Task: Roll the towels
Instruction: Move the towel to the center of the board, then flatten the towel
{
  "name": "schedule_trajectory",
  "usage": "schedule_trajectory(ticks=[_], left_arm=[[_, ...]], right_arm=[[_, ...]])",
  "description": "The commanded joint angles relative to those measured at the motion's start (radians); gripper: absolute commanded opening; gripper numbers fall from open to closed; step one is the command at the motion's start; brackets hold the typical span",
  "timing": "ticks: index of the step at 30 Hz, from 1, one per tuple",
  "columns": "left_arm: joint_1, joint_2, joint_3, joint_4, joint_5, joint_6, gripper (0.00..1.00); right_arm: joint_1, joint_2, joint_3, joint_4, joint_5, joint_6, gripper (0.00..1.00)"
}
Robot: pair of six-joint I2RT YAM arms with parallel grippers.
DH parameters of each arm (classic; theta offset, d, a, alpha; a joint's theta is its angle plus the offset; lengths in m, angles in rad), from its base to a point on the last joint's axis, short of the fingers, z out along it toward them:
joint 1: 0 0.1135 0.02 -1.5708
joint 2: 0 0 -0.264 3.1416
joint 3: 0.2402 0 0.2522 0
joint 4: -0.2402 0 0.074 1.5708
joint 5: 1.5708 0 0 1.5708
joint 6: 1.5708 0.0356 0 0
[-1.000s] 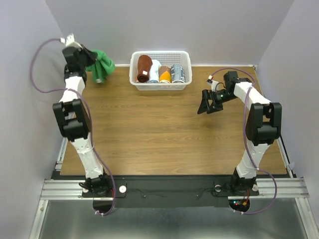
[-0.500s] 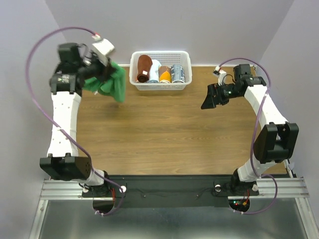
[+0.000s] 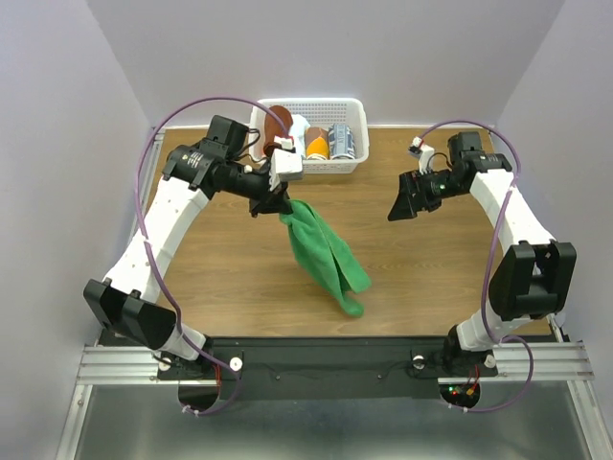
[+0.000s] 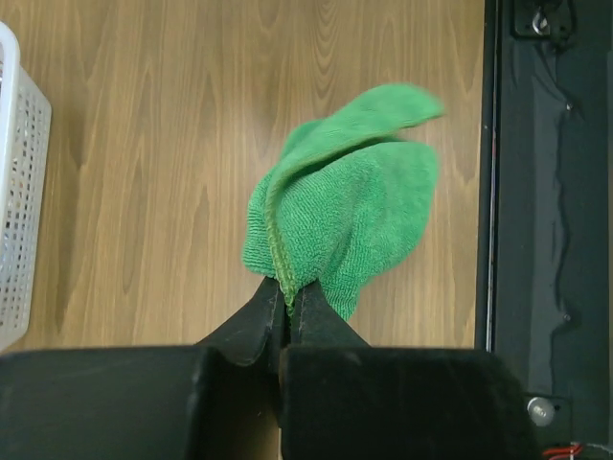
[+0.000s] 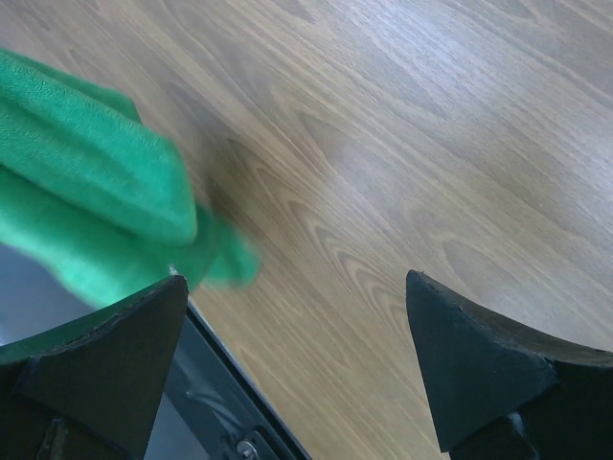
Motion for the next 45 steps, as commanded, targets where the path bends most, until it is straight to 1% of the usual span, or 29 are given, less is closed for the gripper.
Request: schedule_trajectory(ticks=[1, 2, 3, 4, 7, 8, 10, 11, 13, 14, 15, 16, 20, 23, 25, 26, 27, 28, 32, 34, 35, 36, 37, 38, 39, 41, 43, 44, 45], left_arm=[[0.009, -0.007, 0.008, 0.121, 0.041, -0.167, 0.00], [0.009, -0.007, -0.055, 0.199, 0.024, -0.204, 0.00], [0.009, -0.009, -0.087, 0.212, 0.017, -0.209, 0.00], [0.011, -0.009, -0.168, 0.245, 0.005, -0.207, 0.00], [0.014, 0.004, -0.335, 0.307, -0.085, -0.227, 0.13], [0.020, 0.008, -0.376, 0.322, -0.104, -0.223, 0.22], [0.054, 0.016, -0.477, 0.389, -0.156, -0.235, 0.42], [0.071, 0.016, -0.497, 0.412, -0.168, -0.244, 0.48], [0.146, 0.011, -0.515, 0.460, -0.168, -0.269, 0.58], [0.179, 0.013, -0.511, 0.466, -0.150, -0.273, 0.64], [0.210, 0.016, -0.499, 0.462, -0.132, -0.273, 0.66], [0.277, 0.022, -0.471, 0.453, -0.119, -0.278, 0.66], [0.406, 0.048, -0.421, 0.396, -0.058, -0.283, 0.67], [0.469, 0.059, -0.414, 0.371, -0.041, -0.270, 0.67], [0.480, 0.050, -0.428, 0.377, -0.050, -0.266, 0.68], [0.482, 0.047, -0.433, 0.385, -0.056, -0.261, 0.69], [0.482, 0.044, -0.437, 0.394, -0.059, -0.260, 0.78], [0.482, 0.034, -0.445, 0.403, -0.059, -0.260, 0.98], [0.473, 0.008, -0.489, 0.513, -0.015, -0.258, 0.99], [0.439, -0.005, -0.511, 0.570, -0.013, -0.257, 0.99], [0.421, -0.007, -0.531, 0.627, -0.018, -0.261, 0.99], [0.419, -0.002, -0.535, 0.656, -0.038, -0.272, 0.99], [0.355, 0.004, -0.542, 0.710, -0.050, -0.286, 0.99], [0.338, 0.023, -0.542, 0.734, -0.068, -0.318, 0.99], [0.324, 0.024, -0.542, 0.753, -0.068, -0.318, 0.99], [0.277, 0.074, -0.542, 0.813, -0.096, -0.371, 0.96], [0.235, 0.097, -0.537, 0.839, -0.119, -0.376, 0.94], [0.215, 0.108, -0.532, 0.871, -0.139, -0.384, 0.93], [0.115, 0.146, -0.522, 0.937, -0.197, -0.402, 0.93]], right_arm=[[-0.007, -0.048, -0.006, -0.019, 0.014, -0.028, 1.00], [-0.007, -0.043, -0.010, -0.019, 0.016, -0.033, 1.00], [-0.009, -0.040, -0.015, -0.019, 0.014, -0.034, 1.00], [-0.009, -0.026, -0.019, -0.025, 0.008, -0.037, 1.00], [-0.009, -0.012, -0.042, -0.048, -0.029, -0.066, 0.96], [-0.004, -0.011, -0.053, -0.050, -0.041, -0.071, 0.91], [0.005, -0.008, -0.088, -0.048, -0.061, -0.086, 0.87], [0.032, -0.005, -0.096, -0.045, -0.061, -0.088, 0.82], [0.078, -0.002, -0.121, -0.023, -0.044, -0.080, 0.77], [0.138, 0.001, -0.130, -0.004, -0.031, -0.053, 0.76], [0.176, 0.004, -0.138, 0.034, 0.007, -0.042, 0.76], [0.216, 0.009, -0.145, 0.060, 0.037, -0.027, 0.76], [0.422, 0.053, -0.162, 0.195, 0.166, 0.056, 0.73], [0.523, 0.119, -0.141, 0.254, 0.219, 0.095, 0.73], [0.562, 0.155, -0.113, 0.272, 0.236, 0.130, 0.77], [0.598, 0.193, -0.106, 0.275, 0.246, 0.151, 0.82], [0.615, 0.208, -0.101, 0.278, 0.255, 0.154, 0.83], [0.632, 0.224, -0.098, 0.284, 0.294, 0.159, 0.84], [0.666, 0.258, -0.141, 0.320, 0.348, 0.180, 0.85], [0.665, 0.261, -0.171, 0.327, 0.342, 0.177, 0.75], [0.666, 0.256, -0.190, 0.330, 0.333, 0.179, 0.59], [0.666, 0.241, -0.196, 0.330, 0.318, 0.171, 0.48], [0.666, 0.229, -0.204, 0.330, 0.301, 0.171, 0.36], [0.665, 0.197, -0.219, 0.329, 0.298, 0.165, 0.10], [0.661, 0.196, -0.225, 0.329, 0.298, 0.167, 0.01], [0.634, 0.118, -0.259, 0.327, 0.293, 0.170, 0.01], [0.603, 0.051, -0.277, 0.320, 0.295, 0.174, 0.01], [0.586, -0.025, -0.285, 0.314, 0.299, 0.171, 0.01], [0.529, -0.137, -0.306, 0.265, 0.346, 0.139, 0.01]])
